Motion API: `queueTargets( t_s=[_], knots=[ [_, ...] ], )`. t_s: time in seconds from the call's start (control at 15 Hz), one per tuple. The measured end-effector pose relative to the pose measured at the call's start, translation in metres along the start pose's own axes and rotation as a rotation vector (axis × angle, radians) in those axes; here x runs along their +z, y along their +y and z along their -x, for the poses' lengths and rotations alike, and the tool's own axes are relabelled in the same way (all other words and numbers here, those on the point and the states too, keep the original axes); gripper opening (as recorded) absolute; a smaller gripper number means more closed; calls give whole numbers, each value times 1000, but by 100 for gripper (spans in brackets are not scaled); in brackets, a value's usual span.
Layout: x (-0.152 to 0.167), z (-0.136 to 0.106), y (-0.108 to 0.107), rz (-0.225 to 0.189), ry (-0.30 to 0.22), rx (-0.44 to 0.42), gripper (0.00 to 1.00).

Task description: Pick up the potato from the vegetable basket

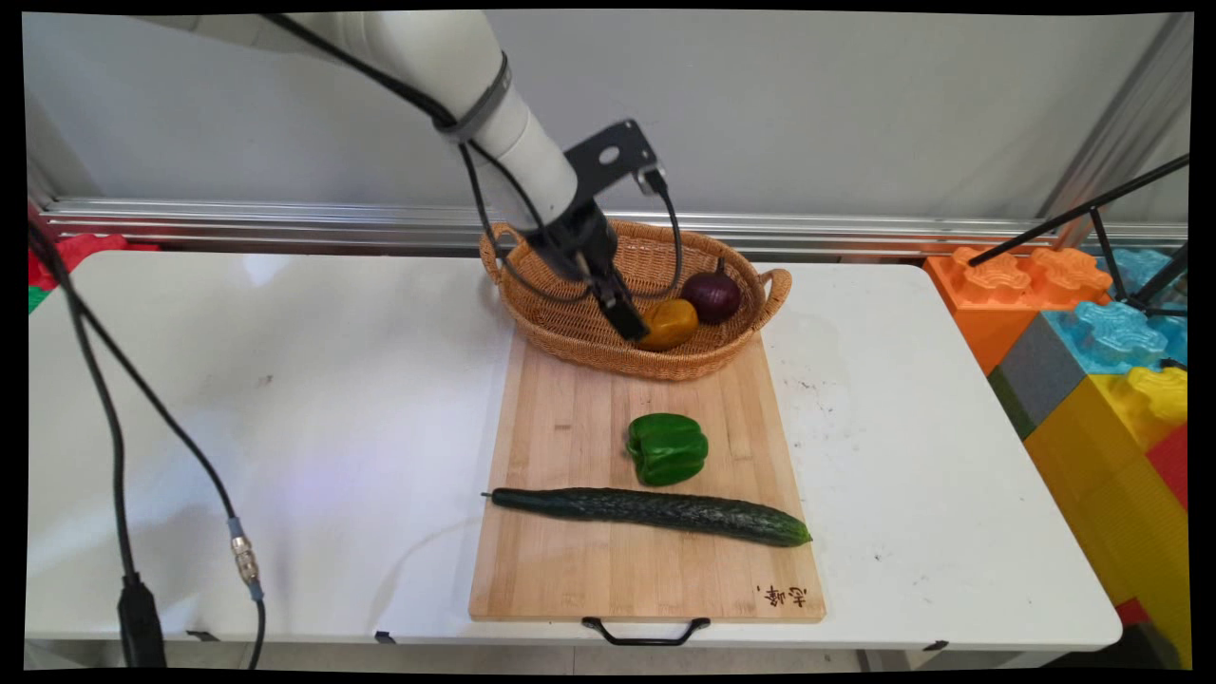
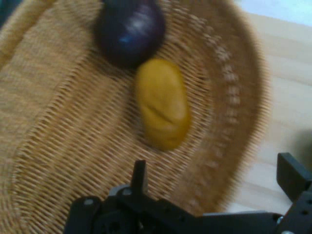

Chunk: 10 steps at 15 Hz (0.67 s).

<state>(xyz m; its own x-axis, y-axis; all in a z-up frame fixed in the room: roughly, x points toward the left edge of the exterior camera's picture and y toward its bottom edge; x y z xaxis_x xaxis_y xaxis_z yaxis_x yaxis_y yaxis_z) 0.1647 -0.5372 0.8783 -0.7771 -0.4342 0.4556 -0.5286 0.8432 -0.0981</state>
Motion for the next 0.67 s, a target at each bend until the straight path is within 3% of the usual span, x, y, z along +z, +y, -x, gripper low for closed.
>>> queueTargets(
  t_s=[0.27, 0.67],
  knots=[
    [18, 0, -35, 21, 31, -75, 100],
    [62, -1, -61, 152, 84, -180, 100]
  ],
)
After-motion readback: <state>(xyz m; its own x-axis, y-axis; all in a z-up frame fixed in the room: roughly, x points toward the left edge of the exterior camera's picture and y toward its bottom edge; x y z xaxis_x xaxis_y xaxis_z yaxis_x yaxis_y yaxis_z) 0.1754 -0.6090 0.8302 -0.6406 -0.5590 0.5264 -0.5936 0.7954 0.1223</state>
